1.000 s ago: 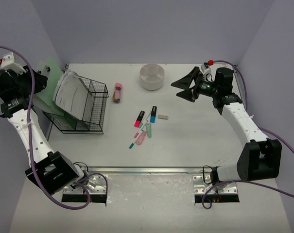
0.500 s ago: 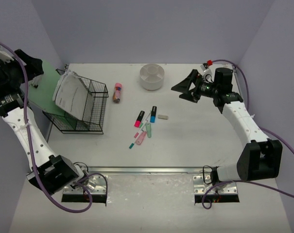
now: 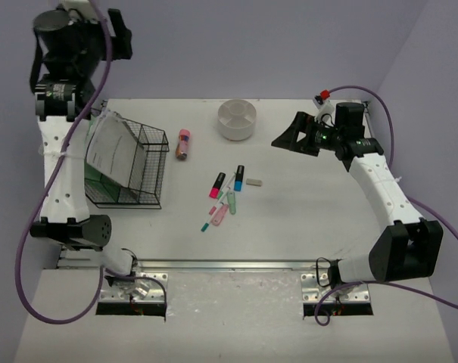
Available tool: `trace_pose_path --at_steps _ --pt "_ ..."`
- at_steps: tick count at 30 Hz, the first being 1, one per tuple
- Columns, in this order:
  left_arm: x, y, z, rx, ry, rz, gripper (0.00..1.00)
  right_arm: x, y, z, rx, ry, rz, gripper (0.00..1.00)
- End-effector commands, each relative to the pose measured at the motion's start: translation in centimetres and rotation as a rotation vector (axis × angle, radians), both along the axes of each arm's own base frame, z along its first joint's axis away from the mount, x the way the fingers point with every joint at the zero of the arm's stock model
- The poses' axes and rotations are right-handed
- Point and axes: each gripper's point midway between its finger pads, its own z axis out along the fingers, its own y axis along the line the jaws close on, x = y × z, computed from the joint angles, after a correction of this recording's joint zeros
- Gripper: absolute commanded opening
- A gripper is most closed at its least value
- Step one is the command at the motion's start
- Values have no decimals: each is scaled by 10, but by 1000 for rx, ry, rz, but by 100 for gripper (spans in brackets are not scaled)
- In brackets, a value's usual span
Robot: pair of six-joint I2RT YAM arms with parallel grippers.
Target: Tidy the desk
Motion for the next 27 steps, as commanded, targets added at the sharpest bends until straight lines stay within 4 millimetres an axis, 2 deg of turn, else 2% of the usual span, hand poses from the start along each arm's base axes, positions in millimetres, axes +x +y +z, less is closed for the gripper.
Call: trace_pose_path --at_steps 1,3,5,6,8,14,16,19,21,22,27 --pt "18 -50 -117 179 310 52 68 10 -14 10 -129 -102 14 95" --pt "21 -96 -151 213 364 -4 68 13 -21 9 -178 -111 3 95" --pt "26 -124 -176 195 416 -58 68 13 -25 8 -212 -107 -2 95" --pt "26 -127 -178 191 422 -65 68 12 -26 6 -219 -100 1 95" --pt "30 -148 -203 121 488 -132 68 14 -31 7 -250 -95 -14 96" --pt "31 -186 -249 -6 621 -262 82 18 -43 12 -309 -133 -59 98" --pt "35 -189 -262 -2 657 -257 80 16 -45 8 -325 -126 -65 99" --pt "44 -180 -297 14 728 -168 68 14 -49 -3 -344 -94 -71 99" --pt "47 -170 -306 30 740 -104 63 15 -49 -9 -349 -75 -68 99" --pt "48 -164 -318 37 758 -57 59 16 -49 -13 -351 -63 -66 99" --pt "54 -147 -341 66 782 61 54 19 -44 -20 -338 -17 -24 99"
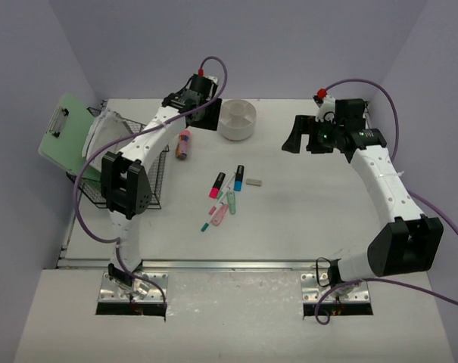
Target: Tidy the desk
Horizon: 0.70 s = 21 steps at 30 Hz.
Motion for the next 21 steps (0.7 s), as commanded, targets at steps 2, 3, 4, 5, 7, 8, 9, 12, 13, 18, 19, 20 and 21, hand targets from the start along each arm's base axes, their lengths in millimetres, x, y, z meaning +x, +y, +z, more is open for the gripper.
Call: trace_pose_path --at_steps 2,3,4,5,7,8,9,12,13,18,19,20,21 --pt "13 26 -4 75 -40 158 52 9 3 -4 -3 15 38 99" --pt "16 28 -5 81 -44 169 51 9 3 -5 1 17 40 99" --pt "19 30 -8 87 -43 178 52 9 4 -7 4 14 43 99" --pt "22 31 -12 94 -39 188 52 8 4 -8 7 11 46 99" --pt "28 34 -23 95 -24 199 53 6 5 -11 11 17 51 99" --pt "30 36 -30 93 -12 207 53 5 5 -13 12 20 53 99" --pt "32 40 -36 84 1 215 53 5 5 -14 11 22 54 99" --pt "41 50 -53 32 40 240 54 3 6 -15 9 19 63 99" --pt "44 55 -59 23 49 254 54 1 6 -17 8 22 65 99" --pt "63 71 -70 -29 58 274 53 -4 8 -16 22 -6 71 99" --pt "66 73 -72 -27 55 271 54 -4 8 -17 27 -2 70 99" --pt "69 75 -73 -24 48 268 55 -5 9 -19 31 5 69 99" --pt "71 75 -72 -27 44 266 55 -5 9 -20 32 9 69 99"
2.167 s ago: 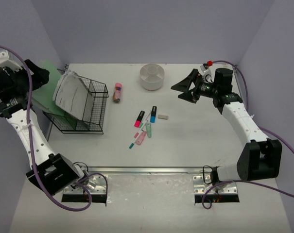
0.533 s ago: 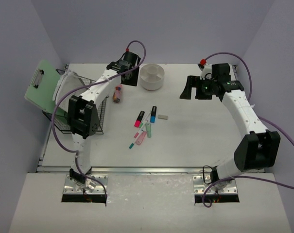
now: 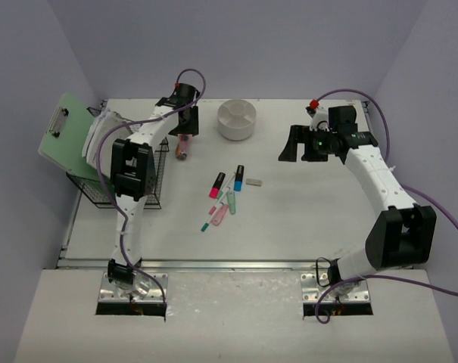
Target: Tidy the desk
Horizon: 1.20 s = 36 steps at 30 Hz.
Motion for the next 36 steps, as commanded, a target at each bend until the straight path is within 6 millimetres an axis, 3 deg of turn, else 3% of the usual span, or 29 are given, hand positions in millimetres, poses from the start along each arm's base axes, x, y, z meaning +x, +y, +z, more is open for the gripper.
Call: trace_pose_path --at_steps 1,13,20,26,28,30,35,36 --pt "31 -2 27 -50 -114 -7 56 6 2 19 24 -85 11 99" --pt "42 -1 -36 -76 -41 -26 61 6 3 9 34 -36 -6 98" --pt "28 0 -69 -78 38 -6 59 6 4 4 43 -16 -12 96" --pt "18 -15 -63 -132 33 -57 36 7 6 6 49 -11 -8 95" --pt "18 -26 -50 -145 13 -95 25 7 6 7 55 -7 -7 95" --pt "20 -42 -22 -188 -36 -137 3 6 8 7 63 1 -8 95" --pt "30 -65 68 -325 -270 -197 0 9 8 13 65 -15 -10 94" --pt "34 -69 101 -354 -367 -214 0 9 7 14 62 -20 -13 94"
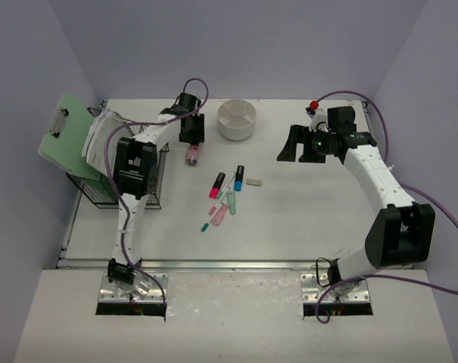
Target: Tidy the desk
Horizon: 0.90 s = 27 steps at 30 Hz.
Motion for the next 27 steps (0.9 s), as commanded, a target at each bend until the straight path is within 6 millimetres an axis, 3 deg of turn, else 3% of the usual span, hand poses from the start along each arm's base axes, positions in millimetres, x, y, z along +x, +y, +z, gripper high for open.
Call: trace_pose_path --at_steps 1,2,4,7,8,9,11,17,27 --pt "24 -40 182 -231 -470 -77 0 12 0 18 13 -57 -7 94" --pt "20 -43 218 -253 -591 -98 0 14 -1 19 9 -65 -9 94" --pt "6 -54 233 -256 -674 -153 0 15 -1 21 4 -76 -9 94" --pt "-17 -64 306 -268 -940 -264 0 19 -2 23 -5 -95 -11 93" --pt "-24 -67 307 -270 -968 -293 0 20 -2 24 -5 -99 -12 92" --pt "-33 -69 333 -271 -1067 -326 0 22 -3 26 -5 -107 -14 92" --pt "-47 -77 335 -283 -1116 -388 0 24 -2 25 -4 -102 -16 91" --pt "-47 -93 357 -248 -1309 -439 0 29 1 24 14 -93 -16 91" --pt "0 -125 345 -239 -1395 -432 0 32 -3 21 -13 -125 -15 91"
